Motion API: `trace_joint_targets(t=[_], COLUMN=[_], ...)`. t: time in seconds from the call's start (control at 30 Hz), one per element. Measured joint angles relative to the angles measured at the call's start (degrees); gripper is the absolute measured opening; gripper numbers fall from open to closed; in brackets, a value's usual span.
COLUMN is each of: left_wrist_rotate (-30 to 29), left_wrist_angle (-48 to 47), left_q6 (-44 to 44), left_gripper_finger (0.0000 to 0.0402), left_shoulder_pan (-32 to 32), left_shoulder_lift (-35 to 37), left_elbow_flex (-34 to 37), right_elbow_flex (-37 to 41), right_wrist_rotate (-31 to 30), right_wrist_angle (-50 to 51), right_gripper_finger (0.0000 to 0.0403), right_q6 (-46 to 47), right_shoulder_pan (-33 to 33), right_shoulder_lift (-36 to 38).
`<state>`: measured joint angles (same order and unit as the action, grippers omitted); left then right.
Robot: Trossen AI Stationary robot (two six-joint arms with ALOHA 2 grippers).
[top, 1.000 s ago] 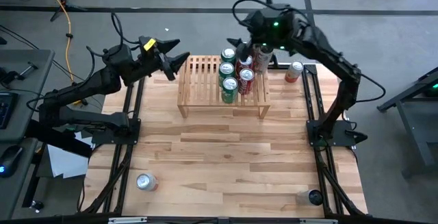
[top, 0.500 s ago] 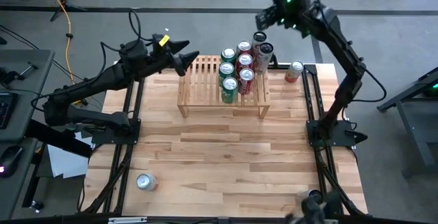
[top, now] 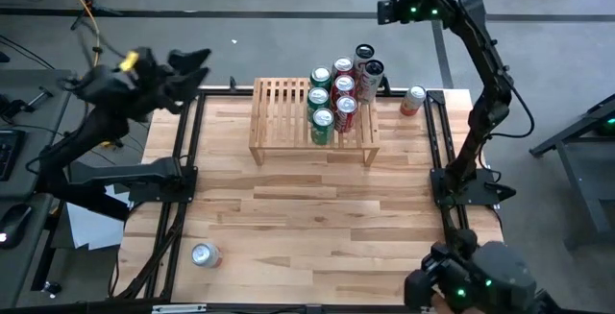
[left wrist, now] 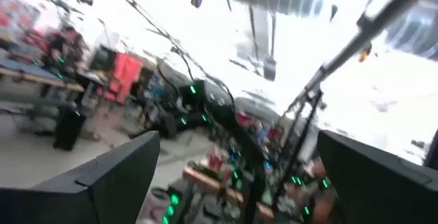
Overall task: Place canned beverage on shelf
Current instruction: Adjust the white pink soda cans on the shelf
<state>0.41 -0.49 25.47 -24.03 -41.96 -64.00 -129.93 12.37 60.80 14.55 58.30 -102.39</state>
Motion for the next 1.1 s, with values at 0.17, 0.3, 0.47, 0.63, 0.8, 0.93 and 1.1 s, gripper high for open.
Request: trace_joint_targets(t=[0.17,0.3,0.47,0.63,0.8,0.93,1.1], left_wrist_rotate=[-3.80,-5.46,-5.47,-2.92,-0.27,0.43,0.45], left_wrist_angle=[-3.91,-6.47,-6.93,-6.82,-6.95,-7.04,-7.00], left_q6=[-0.04,-0.06,0.82,2.99,4.35,4.48,4.50], left_gripper_finger=[0.0388,0.0388,0.0388,0.0388,0.0388,0.0388,0.0388], left_shoulder_pan=[0.00,0.02,0.13,0.15,0.15,0.15,0.15], left_shoulder_lift=[1.47,-0.57,-5.18,-8.76,-10.67,-11.03,-11.03], left_elbow_flex=[-0.01,0.01,0.10,0.10,0.10,0.10,0.10], right_elbow_flex=[-0.02,-0.02,-0.02,-0.02,-0.02,-0.02,-0.02], right_wrist_rotate=[7.60,7.76,8.53,15.24,20.82,21.20,23.01], right_wrist_angle=[5.24,7.89,8.45,7.47,6.27,6.01,6.98], right_gripper_finger=[0.0002,0.0003,0.0001,0.0000,0.0000,0.0000,0.0000], right_q6=[0.32,0.76,2.49,4.33,4.98,4.88,3.37], right_shoulder_pan=[3.88,5.32,5.42,4.47,2.98,2.39,2.41], right_shoulder_lift=[0.07,-0.23,-2.76,-7.65,-11.38,-12.84,-12.96])
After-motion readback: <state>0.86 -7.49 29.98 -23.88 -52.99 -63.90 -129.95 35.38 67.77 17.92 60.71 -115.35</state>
